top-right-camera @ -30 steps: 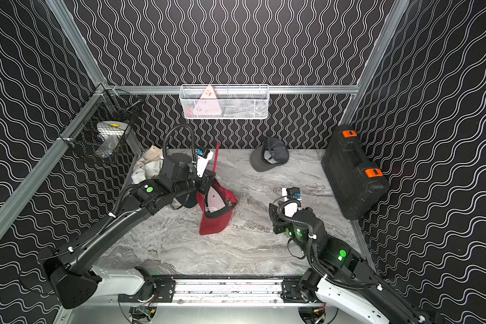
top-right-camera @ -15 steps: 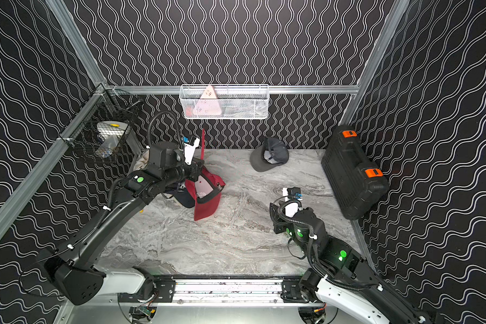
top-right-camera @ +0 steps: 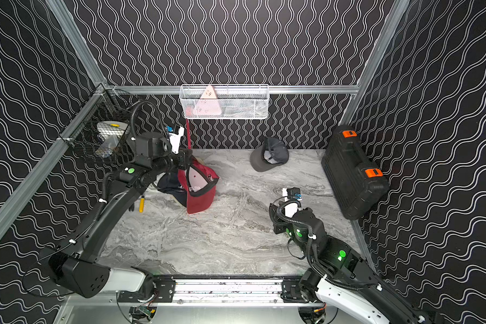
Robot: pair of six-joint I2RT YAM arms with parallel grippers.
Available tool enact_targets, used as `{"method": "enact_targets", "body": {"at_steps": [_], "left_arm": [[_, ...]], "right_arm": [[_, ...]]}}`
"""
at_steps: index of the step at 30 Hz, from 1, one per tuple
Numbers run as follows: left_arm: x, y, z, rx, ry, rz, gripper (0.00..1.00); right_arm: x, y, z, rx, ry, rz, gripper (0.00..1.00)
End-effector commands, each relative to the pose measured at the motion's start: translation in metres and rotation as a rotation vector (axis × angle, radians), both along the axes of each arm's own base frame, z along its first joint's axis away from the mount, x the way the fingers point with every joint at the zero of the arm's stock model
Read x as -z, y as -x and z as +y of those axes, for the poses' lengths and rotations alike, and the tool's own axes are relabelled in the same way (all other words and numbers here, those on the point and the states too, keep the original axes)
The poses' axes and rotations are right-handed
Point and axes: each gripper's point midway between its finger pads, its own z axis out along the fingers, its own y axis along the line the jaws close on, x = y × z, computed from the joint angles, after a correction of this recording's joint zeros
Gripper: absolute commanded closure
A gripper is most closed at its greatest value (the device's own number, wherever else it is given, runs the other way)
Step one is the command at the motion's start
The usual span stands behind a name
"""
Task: Open the adjustable buckle of the baseball cap
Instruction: Place the baseball cap on the baseball cap.
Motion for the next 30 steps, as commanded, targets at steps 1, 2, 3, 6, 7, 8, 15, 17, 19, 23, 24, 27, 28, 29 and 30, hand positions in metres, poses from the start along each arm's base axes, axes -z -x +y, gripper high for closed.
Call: {"method": "enact_targets", "body": {"at_steps": [1, 2, 3, 6, 7, 8, 15, 17, 19, 23, 24, 27, 28, 29, 30], "left_arm": [[-0.015, -0.007, 0.009, -0.021, 0.032, -0.04, 1.0], [-0.015, -0.009, 0.014, -0.035, 0.028, -0.041, 1.0], [-0.017, -0.011, 0.019, -0.048, 0.025, -0.044, 1.0], [-0.02, -0.016, 0.038, -0.09, 0.025, -0.049, 1.0], [-0.021, -0.018, 0.044, -0.099, 0.034, -0.049, 1.0], [-0.021, -0.02, 0.049, -0.11, 0.043, -0.048, 1.0], [-0.005, -0.032, 0.092, -0.227, 0.066, -0.016, 1.0], [-0.002, -0.033, 0.103, -0.265, 0.07, -0.011, 1.0], [0.001, -0.033, 0.111, -0.308, 0.063, -0.002, 0.99], [0.002, -0.032, 0.127, -0.405, 0.033, 0.014, 0.28], [0.0, -0.031, 0.131, -0.428, 0.029, 0.004, 0.21], [-0.011, -0.024, 0.131, -0.42, 0.027, -0.034, 0.01], [-0.013, -0.022, 0.131, -0.419, 0.027, -0.039, 0.01], [-0.016, -0.02, 0.13, -0.415, 0.03, -0.045, 0.01], [-0.019, -0.018, 0.128, -0.407, 0.032, -0.053, 0.01]], "right_arm": [[0.0, -0.001, -0.001, 0.016, -0.016, 0.004, 0.63], [-0.001, -0.001, -0.001, 0.016, -0.02, 0.003, 0.63], [0.0, 0.0, -0.001, 0.015, -0.019, 0.005, 0.63], [-0.001, -0.001, -0.001, 0.017, -0.017, 0.007, 0.63], [-0.001, -0.001, -0.002, 0.019, -0.015, 0.008, 0.62], [-0.001, -0.001, -0.002, 0.021, -0.015, 0.008, 0.62], [0.003, 0.0, -0.005, 0.03, -0.019, 0.019, 0.62], [0.003, 0.002, -0.006, 0.033, -0.02, 0.02, 0.62], [0.003, 0.002, -0.009, 0.038, -0.022, 0.018, 0.62], [0.002, 0.004, -0.011, 0.043, -0.022, 0.018, 0.62], [0.002, 0.004, -0.012, 0.044, -0.021, 0.018, 0.62], [0.004, 0.003, -0.012, 0.047, -0.021, 0.018, 0.62], [0.005, 0.003, -0.011, 0.048, -0.021, 0.019, 0.61], [0.006, 0.002, -0.01, 0.046, -0.019, 0.023, 0.61], [0.007, 0.002, -0.009, 0.046, -0.017, 0.029, 0.61]]}}
